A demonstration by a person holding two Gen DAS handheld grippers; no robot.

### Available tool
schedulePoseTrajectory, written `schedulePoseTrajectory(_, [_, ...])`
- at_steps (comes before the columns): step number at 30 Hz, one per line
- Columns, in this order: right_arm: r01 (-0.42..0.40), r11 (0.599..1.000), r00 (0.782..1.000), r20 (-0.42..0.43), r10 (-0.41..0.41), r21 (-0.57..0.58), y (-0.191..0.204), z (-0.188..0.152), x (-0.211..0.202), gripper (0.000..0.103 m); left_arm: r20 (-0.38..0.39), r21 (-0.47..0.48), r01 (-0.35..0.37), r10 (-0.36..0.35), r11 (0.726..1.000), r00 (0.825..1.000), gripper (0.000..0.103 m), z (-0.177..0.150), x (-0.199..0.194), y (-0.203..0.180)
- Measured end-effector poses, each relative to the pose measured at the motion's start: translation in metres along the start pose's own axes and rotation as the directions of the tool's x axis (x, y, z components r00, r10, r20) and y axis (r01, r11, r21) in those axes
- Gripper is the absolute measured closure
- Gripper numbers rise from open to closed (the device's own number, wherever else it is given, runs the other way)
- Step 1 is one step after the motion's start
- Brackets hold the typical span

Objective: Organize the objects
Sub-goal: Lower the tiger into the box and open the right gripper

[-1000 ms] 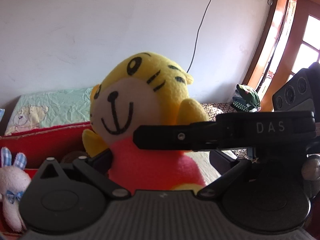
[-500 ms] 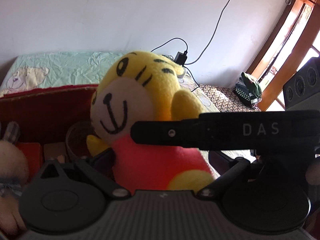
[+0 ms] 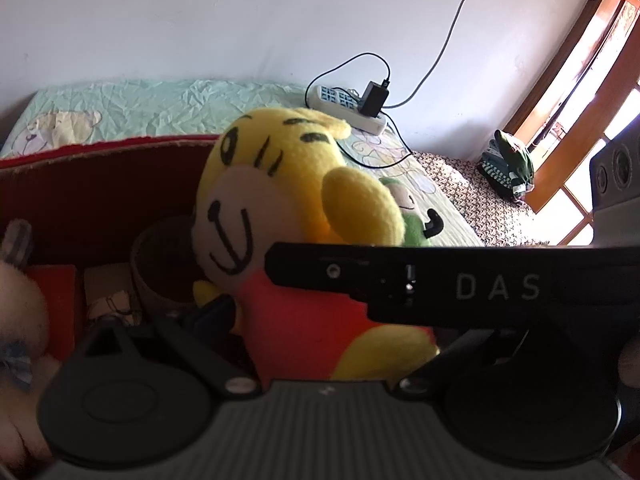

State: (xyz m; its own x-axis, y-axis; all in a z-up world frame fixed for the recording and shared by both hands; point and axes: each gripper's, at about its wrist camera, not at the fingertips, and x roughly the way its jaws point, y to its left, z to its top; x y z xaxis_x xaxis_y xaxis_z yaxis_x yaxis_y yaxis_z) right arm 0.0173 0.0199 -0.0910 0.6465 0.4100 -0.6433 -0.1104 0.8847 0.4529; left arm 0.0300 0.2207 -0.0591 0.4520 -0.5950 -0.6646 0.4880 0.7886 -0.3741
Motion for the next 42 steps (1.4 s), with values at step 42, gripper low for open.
schedulePoseTrajectory(42, [-0.049,0.994,0.996,0.082,0.041,0.099,-0.020,-0.026,-0.042,0.072,-0.003,0.084,-0.172,0.173,0.981,0.985,0.001,-0.009,-0.024,-0.046])
